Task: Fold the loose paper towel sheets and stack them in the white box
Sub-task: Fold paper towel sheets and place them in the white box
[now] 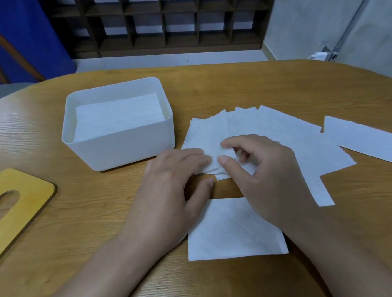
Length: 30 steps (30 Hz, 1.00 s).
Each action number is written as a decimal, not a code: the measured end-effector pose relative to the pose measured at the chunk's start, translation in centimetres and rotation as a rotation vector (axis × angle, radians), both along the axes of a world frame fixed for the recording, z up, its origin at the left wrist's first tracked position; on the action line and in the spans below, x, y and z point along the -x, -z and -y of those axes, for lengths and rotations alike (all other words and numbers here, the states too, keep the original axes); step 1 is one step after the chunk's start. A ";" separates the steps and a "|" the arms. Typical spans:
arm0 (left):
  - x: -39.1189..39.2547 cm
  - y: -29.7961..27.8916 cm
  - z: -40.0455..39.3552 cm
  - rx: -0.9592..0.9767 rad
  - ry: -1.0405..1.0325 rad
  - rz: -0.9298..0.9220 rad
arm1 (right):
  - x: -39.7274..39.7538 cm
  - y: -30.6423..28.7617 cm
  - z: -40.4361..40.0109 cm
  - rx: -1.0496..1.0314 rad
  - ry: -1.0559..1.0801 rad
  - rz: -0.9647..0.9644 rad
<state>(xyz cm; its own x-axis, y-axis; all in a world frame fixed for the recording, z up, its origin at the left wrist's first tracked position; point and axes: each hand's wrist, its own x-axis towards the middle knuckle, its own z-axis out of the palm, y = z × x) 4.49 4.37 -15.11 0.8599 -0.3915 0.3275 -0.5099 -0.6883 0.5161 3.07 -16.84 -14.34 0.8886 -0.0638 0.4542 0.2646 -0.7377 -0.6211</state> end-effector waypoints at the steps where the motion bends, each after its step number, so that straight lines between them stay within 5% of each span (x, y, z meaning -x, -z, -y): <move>1: 0.0 -0.1 0.0 0.053 -0.024 0.010 | 0.1 -0.2 0.1 -0.015 0.002 0.028; 9: 0.1 -1.2 -0.1 0.397 -0.060 -0.082 | 1.7 -2.4 1.2 -0.528 -0.203 -0.046; 15: 0.6 -1.8 0.1 0.446 0.088 -0.199 | 1.7 -2.3 2.2 -0.713 -0.329 -0.216; 30: 0.7 -2.6 -0.8 0.542 0.030 -0.403 | 2.9 -4.0 4.4 -0.512 -0.197 -0.414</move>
<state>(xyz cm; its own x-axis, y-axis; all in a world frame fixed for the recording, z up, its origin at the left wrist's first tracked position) 3.79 5.18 -12.50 0.9472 -0.2881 0.1405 -0.2204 -0.2672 0.9381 0.14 -21.28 -10.39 0.9995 0.0008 0.0302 0.0292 -0.2863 -0.9577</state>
